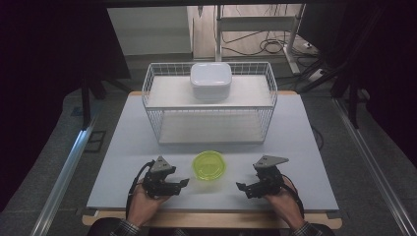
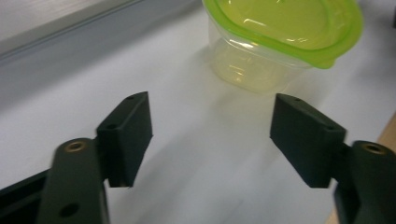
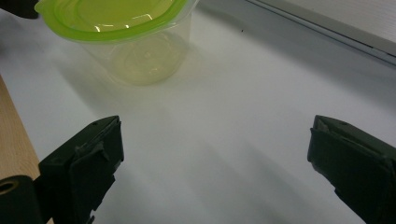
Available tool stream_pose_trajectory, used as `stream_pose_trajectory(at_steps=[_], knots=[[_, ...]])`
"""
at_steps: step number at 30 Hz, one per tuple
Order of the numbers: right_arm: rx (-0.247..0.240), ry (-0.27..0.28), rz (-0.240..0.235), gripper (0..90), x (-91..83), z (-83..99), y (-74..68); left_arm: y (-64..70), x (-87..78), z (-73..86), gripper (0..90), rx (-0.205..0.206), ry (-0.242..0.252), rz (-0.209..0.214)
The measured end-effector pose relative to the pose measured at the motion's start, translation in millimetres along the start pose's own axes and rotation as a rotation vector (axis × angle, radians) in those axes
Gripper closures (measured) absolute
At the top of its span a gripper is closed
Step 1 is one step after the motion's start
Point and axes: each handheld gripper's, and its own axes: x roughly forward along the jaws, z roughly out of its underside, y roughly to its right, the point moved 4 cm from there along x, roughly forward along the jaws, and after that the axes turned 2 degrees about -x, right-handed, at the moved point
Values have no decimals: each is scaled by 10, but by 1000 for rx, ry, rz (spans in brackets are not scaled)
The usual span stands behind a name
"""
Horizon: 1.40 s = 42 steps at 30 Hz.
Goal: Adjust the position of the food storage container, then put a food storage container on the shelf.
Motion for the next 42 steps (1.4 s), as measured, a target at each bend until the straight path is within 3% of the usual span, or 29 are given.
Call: stream_pose_trajectory(at_steps=[4,12,18,26,36,42], knots=[[0,4,-2,36,-5,-5,4,-30,-40,62,158,11,0,-16],[-6,17,0,28,-15,-22,8,-64,-155,240,56,11,18,-37],[-1,19,-7,28,-9,-26,0,-101,-151,299,34,-11,11,-39],[-4,17,-5,23,-2,-18,8,-124,-150,307,27,24,12,-82],[-15,46,10,17,-1,-65,36,-132,-173,296,24,38,30,-95],[31,65,1,18,5,-158,33,-115,-150,298,24,52,19,-95]])
